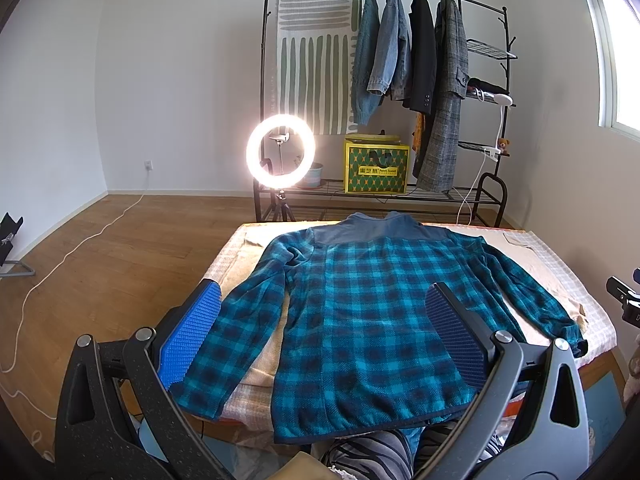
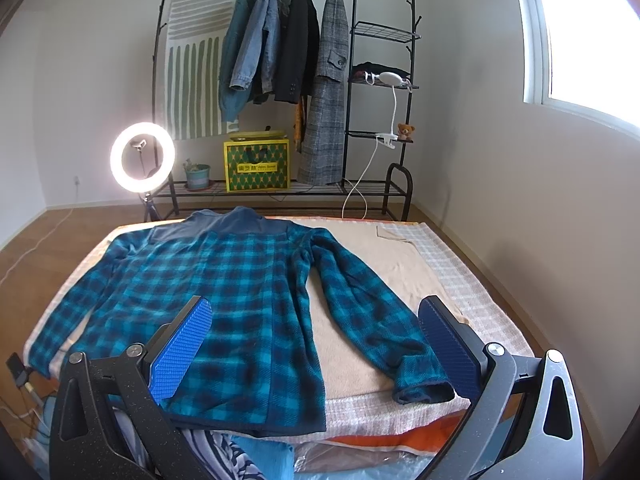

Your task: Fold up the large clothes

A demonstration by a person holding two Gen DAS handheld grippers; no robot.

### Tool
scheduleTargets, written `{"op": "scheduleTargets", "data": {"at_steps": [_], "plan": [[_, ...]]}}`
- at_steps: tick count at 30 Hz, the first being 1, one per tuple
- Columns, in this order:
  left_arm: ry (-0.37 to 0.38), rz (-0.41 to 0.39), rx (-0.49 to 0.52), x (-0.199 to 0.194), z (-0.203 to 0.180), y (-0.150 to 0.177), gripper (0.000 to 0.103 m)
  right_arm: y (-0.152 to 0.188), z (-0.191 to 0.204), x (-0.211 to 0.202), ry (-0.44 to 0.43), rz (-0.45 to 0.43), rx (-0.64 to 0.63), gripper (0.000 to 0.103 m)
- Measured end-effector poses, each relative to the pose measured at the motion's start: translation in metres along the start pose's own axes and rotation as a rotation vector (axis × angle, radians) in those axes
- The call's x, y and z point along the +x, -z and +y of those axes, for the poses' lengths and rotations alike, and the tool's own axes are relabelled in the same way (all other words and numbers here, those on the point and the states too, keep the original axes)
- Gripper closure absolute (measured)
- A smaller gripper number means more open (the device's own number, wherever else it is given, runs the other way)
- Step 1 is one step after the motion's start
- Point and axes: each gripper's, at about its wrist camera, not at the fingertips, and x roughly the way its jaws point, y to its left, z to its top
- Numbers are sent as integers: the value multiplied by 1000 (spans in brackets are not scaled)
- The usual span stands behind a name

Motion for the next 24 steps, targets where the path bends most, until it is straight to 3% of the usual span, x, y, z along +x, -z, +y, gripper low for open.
{"op": "scheduleTargets", "data": {"at_steps": [14, 24], "plan": [[-5, 6, -7, -4, 1, -5, 0, 1, 7, 3, -4, 15, -21, 0], [-30, 13, -18, 6, 12, 8, 0, 0, 15, 6, -20, 30, -42, 0]]}}
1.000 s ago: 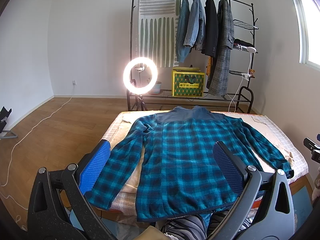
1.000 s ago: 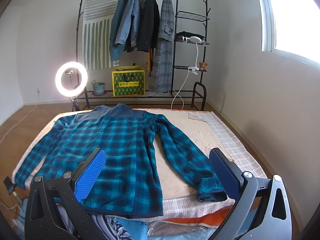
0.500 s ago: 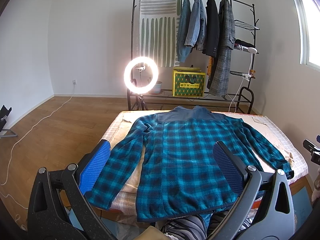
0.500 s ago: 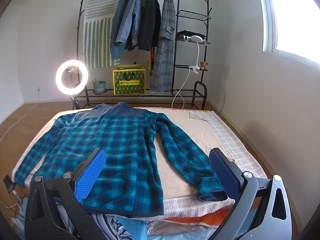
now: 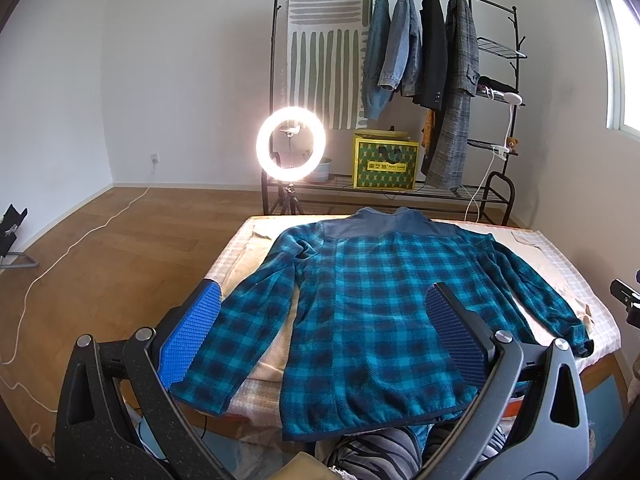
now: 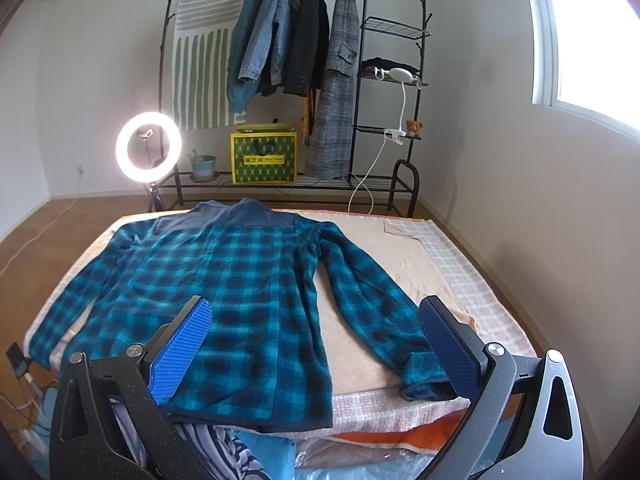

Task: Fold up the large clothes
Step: 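Reach the left gripper to the shirt's side hem and grasp it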

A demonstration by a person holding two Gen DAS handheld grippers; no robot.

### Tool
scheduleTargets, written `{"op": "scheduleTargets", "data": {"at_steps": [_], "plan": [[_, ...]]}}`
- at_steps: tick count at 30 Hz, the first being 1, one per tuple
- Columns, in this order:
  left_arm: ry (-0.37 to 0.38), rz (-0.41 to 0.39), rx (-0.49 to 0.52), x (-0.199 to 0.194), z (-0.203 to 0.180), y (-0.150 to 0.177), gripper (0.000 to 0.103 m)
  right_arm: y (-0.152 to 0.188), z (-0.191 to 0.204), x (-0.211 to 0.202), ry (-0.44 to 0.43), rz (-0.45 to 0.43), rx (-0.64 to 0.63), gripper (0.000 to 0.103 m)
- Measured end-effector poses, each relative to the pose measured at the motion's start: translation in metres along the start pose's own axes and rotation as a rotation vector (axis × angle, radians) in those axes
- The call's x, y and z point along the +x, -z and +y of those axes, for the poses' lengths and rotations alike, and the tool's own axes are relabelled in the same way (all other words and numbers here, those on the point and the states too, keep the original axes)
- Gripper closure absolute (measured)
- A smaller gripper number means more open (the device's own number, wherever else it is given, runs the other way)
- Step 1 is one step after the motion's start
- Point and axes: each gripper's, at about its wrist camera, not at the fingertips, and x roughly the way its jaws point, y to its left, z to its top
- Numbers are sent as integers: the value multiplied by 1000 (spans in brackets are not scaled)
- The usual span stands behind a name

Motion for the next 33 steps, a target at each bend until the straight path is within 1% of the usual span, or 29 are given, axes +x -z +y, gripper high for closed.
{"op": "scheduleTargets", "data": {"at_steps": [7, 11, 15, 17, 20, 23, 26, 29, 30, 31, 32, 33], "plan": [[-30, 5, 0, 10, 10, 8, 0, 0, 11, 4, -34, 6, -18, 0], [-54, 16, 1, 20, 25, 15, 0, -3, 20, 7, -58, -4, -36, 0], [-95, 15, 15, 31, 46, 25, 0, -9, 33, 11, -87, -12, -46, 0], [-135, 7, 24, 37, 60, 32, 0, -11, 40, 12, -97, -20, -47, 0], [-159, 21, 12, 51, 86, 44, 0, -16, 50, 19, -145, -19, -54, 0], [-167, 55, -24, 70, 120, 59, 0, -22, 63, 30, -202, -1, -56, 0], [-162, 111, -62, 90, 152, 75, 0, -25, 75, 38, -266, 16, -52, 0], [-136, 186, -125, 116, 186, 95, 0, -28, 91, 44, -276, -5, -63, 0], [-132, 206, -147, 122, 193, 99, 2, -27, 98, 45, -284, -26, -74, 0], [-120, 236, -185, 130, 206, 106, 8, -28, 104, 45, -299, -46, -82, 0], [-96, 267, -230, 139, 218, 114, 11, -28, 109, 45, -315, -62, -87, 0], [-66, 295, -277, 148, 229, 122, 17, -28, 115, 47, -335, -67, -87, 0]]}}
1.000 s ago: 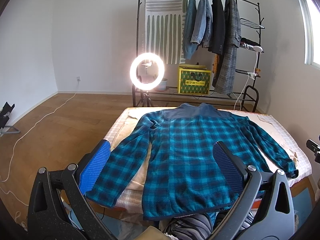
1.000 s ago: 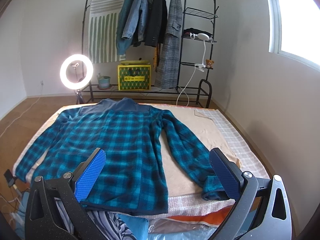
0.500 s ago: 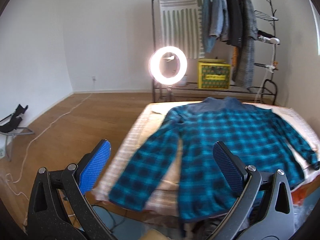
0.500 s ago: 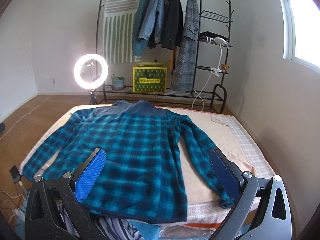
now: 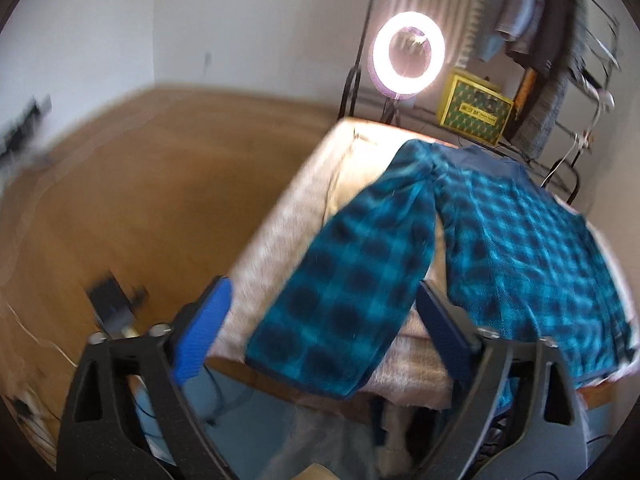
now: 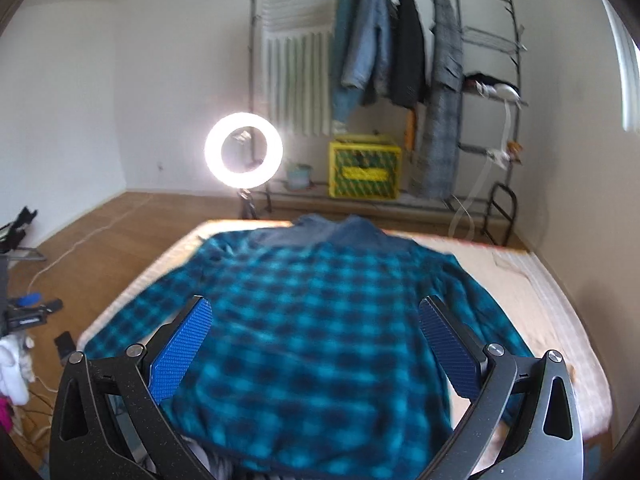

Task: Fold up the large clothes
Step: 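Reach the left gripper to the shirt's side hem and grasp it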

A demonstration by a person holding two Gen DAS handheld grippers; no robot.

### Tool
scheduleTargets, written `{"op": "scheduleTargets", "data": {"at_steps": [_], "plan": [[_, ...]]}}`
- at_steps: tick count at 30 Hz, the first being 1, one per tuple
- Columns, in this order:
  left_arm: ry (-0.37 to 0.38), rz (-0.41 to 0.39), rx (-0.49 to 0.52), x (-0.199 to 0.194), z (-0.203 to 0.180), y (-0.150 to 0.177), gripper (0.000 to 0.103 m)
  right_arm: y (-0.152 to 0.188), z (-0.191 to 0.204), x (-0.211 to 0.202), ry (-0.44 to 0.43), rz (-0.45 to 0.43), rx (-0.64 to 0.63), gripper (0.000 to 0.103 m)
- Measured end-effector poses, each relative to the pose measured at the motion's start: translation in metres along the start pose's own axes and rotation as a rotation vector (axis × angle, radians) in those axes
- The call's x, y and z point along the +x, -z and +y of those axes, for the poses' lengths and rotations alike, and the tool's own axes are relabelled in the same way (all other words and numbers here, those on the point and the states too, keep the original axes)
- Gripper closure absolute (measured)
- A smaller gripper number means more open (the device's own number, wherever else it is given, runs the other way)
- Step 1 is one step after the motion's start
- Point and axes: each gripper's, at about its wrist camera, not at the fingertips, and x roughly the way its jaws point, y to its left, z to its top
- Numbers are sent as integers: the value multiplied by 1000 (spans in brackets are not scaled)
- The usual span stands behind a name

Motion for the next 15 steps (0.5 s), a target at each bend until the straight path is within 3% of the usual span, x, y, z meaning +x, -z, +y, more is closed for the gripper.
{"op": "scheduleTargets", "data": {"at_steps": [1, 5, 7, 12, 15], "plan": [[20, 25, -36, 9, 9, 1, 22, 0, 3, 3, -20, 2, 2, 0], [98, 118, -182, 54, 45, 3, 25, -3, 15, 27, -83, 58, 18, 0], [109, 146, -223, 73, 53, 2, 32, -3, 19, 40, -114, 108, 27, 0], [156, 180, -237, 114, 54, -13, 34, 2, 24, 62, -197, 205, 95, 1], [171, 194, -212, 134, 45, -27, 34, 6, 27, 72, -206, 241, 111, 8]]}}
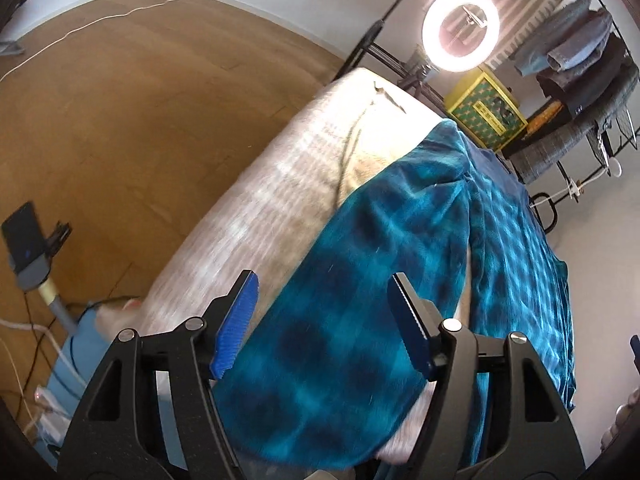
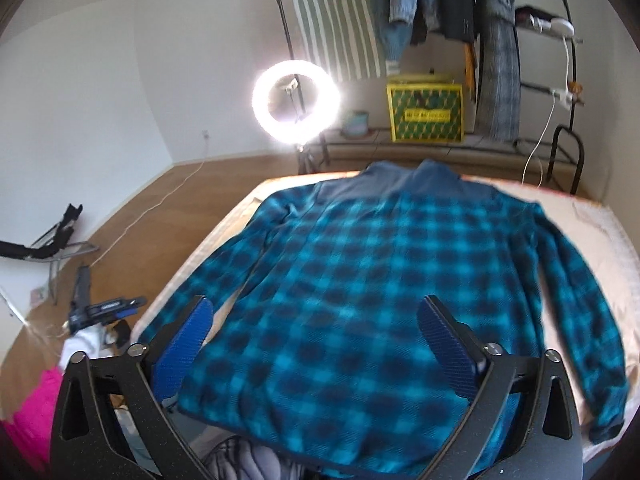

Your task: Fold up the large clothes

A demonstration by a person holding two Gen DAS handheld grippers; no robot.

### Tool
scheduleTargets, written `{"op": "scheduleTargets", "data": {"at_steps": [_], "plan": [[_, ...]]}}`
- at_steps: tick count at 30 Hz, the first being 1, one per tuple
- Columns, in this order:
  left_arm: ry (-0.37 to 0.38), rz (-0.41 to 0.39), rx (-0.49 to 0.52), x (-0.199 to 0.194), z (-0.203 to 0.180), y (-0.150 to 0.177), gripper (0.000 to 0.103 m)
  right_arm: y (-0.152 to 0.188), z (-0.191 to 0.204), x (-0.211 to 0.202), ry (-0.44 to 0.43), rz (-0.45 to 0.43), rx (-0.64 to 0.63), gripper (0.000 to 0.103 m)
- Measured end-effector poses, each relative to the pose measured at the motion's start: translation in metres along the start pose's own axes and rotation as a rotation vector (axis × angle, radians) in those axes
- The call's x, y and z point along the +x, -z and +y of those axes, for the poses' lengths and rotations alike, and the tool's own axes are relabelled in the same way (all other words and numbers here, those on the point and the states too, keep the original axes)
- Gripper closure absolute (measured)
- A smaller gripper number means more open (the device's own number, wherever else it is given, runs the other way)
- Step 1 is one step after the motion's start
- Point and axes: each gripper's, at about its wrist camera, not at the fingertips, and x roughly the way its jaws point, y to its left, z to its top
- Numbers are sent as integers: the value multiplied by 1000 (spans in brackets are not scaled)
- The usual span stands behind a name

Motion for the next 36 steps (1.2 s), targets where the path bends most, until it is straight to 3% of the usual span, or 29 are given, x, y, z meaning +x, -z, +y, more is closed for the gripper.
{"op": "scheduleTargets", "data": {"at_steps": [6, 12, 15, 17, 18, 19, 30, 36], "plan": [[8, 48, 54, 46, -23, -35, 34, 2, -5, 11, -15, 42, 32, 13], [-26, 93, 93, 79, -36, -39, 35, 3, -5, 17, 14, 64, 8, 13], [-58, 111, 141, 90, -47, -37, 64, 2, -7, 20, 23, 68, 1, 13], [-60, 98, 160, 90, -51, -36, 78, 2, -8, 23, 20, 71, 6, 13], [-54, 94, 168, 90, -53, -35, 91, 2, -8, 24, 20, 71, 6, 13], [-48, 91, 174, 89, -55, -35, 93, 2, -8, 24, 20, 72, 4, 13], [-79, 17, 257, 56, -80, -35, 96, 12, -13, 30, 7, 89, 8, 13], [11, -35, 311, 24, -123, -27, 97, 19, -17, 26, -3, 86, 14, 13]]}}
